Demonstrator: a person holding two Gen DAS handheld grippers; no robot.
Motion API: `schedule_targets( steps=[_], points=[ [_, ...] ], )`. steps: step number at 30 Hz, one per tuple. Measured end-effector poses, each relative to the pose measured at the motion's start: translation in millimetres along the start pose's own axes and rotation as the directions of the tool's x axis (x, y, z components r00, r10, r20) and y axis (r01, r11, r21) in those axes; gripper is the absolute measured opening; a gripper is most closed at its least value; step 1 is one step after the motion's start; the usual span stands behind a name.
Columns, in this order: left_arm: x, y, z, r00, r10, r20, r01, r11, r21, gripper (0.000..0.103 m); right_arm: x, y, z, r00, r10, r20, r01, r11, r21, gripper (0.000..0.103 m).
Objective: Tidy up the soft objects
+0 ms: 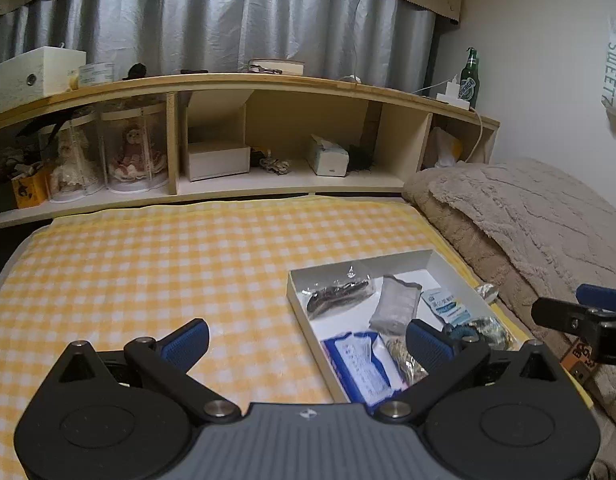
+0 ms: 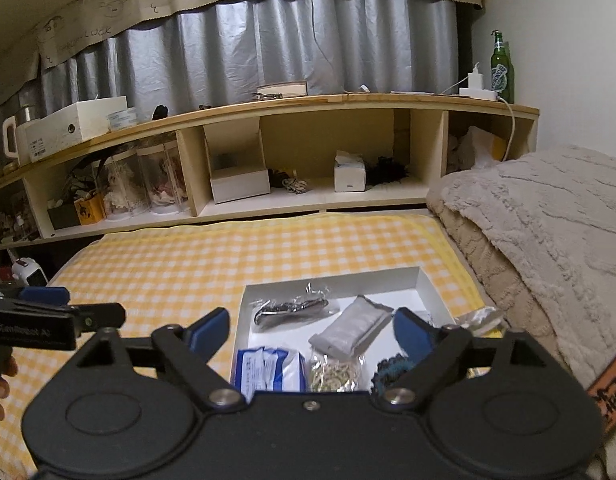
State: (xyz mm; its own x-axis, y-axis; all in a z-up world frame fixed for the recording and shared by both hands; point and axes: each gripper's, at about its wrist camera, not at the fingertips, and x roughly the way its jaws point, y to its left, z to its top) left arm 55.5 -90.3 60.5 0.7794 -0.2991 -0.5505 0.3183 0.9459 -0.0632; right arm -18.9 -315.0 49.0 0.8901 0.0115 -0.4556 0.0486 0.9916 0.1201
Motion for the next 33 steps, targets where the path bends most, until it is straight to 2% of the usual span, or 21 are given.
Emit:
schedule_targets(
  steps=[5, 16, 19, 25, 33],
  points=[
    [-23, -2, -18, 0.998, 0.061, 0.012, -0.061, 0.998, 0.027, 0.103, -16, 3, -18, 1.000, -0.029, -0.005, 0.029, 1.000, 0.011, 0.103],
    [-40, 0, -62, 0.992, 0.124, -0.012, -0.123, 0.991, 0.052, 0.103, -38, 12, -57, 0.997, -0.069, -0.036, 0.069, 0.998, 0.011, 0.103],
    [-44, 0, -70, 0.992, 0.122, -0.008, -0.122, 0.991, 0.053, 0.103, -41, 14, -67, 0.996, -0.078, -0.043, 0.079, 0.997, 0.012, 0.103],
    [-47, 1, -83, 0.991, 0.134, 0.023, -0.136, 0.989, 0.052, 0.103, -43, 24, -90, 0.990, -0.139, -0.034, 0.137, 0.989, -0.061, 0.103],
    [-45, -3, -99, 0.994, 0.107, 0.025, -0.108, 0.992, 0.064, 0.103, -46, 27, -100, 0.991, -0.137, 0.003, 0.137, 0.989, -0.061, 0.103]
  ],
)
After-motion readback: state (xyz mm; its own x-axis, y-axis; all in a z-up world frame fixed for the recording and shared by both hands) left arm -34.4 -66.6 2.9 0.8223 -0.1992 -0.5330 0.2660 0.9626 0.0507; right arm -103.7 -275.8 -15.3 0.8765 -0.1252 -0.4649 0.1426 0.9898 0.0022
